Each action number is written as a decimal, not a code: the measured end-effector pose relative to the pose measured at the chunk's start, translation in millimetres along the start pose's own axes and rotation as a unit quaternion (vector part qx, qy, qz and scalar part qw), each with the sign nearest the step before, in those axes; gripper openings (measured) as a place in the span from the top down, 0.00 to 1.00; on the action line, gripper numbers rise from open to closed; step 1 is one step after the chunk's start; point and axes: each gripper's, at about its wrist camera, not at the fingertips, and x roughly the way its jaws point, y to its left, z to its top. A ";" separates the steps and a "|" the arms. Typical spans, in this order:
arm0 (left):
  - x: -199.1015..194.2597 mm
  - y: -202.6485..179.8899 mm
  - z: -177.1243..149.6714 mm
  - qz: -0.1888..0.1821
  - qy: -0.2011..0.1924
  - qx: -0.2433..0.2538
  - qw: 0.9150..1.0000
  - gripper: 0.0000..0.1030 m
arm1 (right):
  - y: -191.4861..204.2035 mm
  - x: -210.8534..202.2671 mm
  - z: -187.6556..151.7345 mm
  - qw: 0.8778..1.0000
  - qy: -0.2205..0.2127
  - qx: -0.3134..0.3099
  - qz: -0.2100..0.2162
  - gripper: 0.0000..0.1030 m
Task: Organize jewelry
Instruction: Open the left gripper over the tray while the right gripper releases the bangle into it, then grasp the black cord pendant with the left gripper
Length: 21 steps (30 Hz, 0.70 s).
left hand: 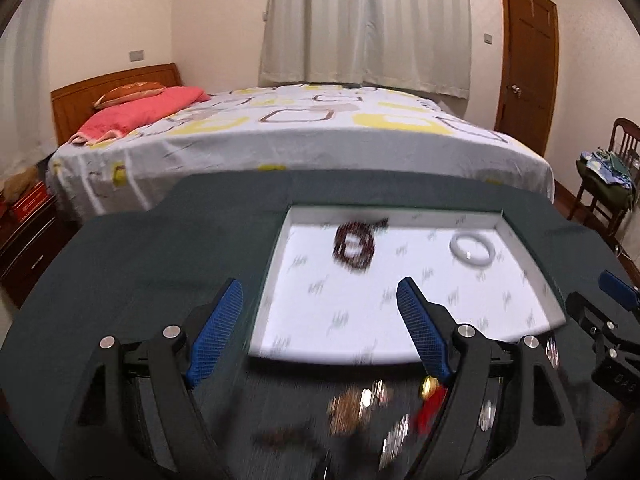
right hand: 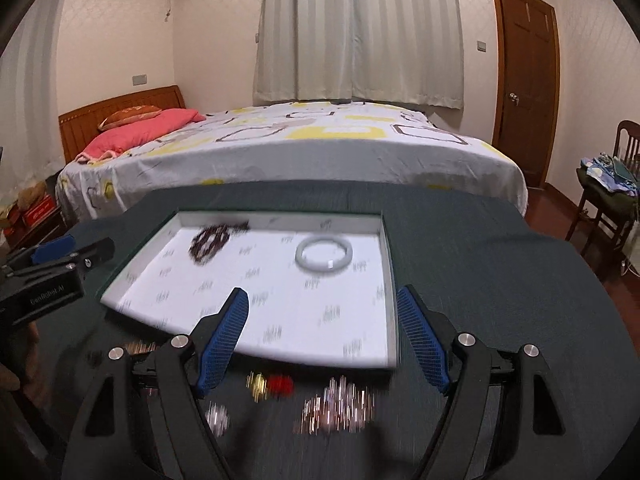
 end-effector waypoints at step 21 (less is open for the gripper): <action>-2.5 15.5 -95.2 0.009 0.104 -0.010 0.994 0.42 | 5.4 -39.7 -90.0 0.999 0.041 -0.003 0.010 0.28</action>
